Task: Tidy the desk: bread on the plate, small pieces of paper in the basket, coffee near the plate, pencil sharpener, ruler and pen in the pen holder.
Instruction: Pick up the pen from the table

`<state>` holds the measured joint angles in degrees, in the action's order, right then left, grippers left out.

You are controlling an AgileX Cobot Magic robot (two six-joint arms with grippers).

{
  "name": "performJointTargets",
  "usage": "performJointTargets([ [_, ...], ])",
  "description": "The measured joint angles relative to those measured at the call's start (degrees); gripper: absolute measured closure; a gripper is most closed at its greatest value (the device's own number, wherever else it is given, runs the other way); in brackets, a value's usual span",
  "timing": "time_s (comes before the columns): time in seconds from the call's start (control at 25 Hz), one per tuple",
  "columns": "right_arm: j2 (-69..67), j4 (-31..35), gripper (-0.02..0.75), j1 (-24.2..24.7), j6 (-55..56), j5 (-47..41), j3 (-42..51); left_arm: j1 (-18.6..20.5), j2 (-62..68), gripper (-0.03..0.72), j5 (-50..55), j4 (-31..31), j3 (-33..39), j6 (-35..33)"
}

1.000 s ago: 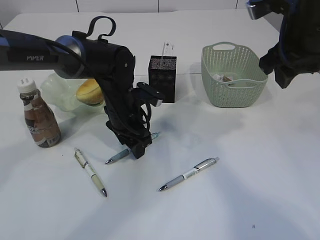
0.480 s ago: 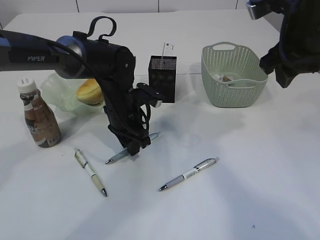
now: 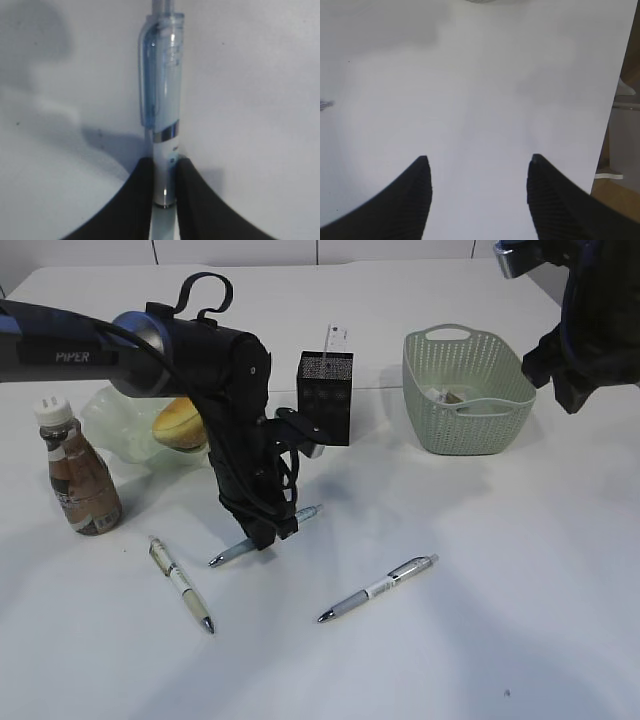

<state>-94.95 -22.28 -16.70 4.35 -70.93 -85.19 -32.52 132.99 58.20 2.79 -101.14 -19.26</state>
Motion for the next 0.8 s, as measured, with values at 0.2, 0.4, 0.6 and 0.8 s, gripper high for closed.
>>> performJointTargets([
  [0.2,0.00,-0.13,0.260,0.00,0.00,0.00,0.00,0.00,0.00,0.610,0.86,0.00,-0.21,0.00],
  [0.4,0.00,-0.13,0.260,0.00,0.00,0.00,0.00,0.00,0.13,0.610,7.65,0.10,-5.68,0.00],
  [0.6,0.00,-0.13,0.260,0.00,0.00,0.00,0.00,0.00,0.13,0.610,11.08,0.58,-12.95,0.00],
  [0.8,0.00,-0.13,0.260,0.00,0.00,0.00,0.00,0.00,0.13,0.610,11.55,0.68,-18.81,0.00],
])
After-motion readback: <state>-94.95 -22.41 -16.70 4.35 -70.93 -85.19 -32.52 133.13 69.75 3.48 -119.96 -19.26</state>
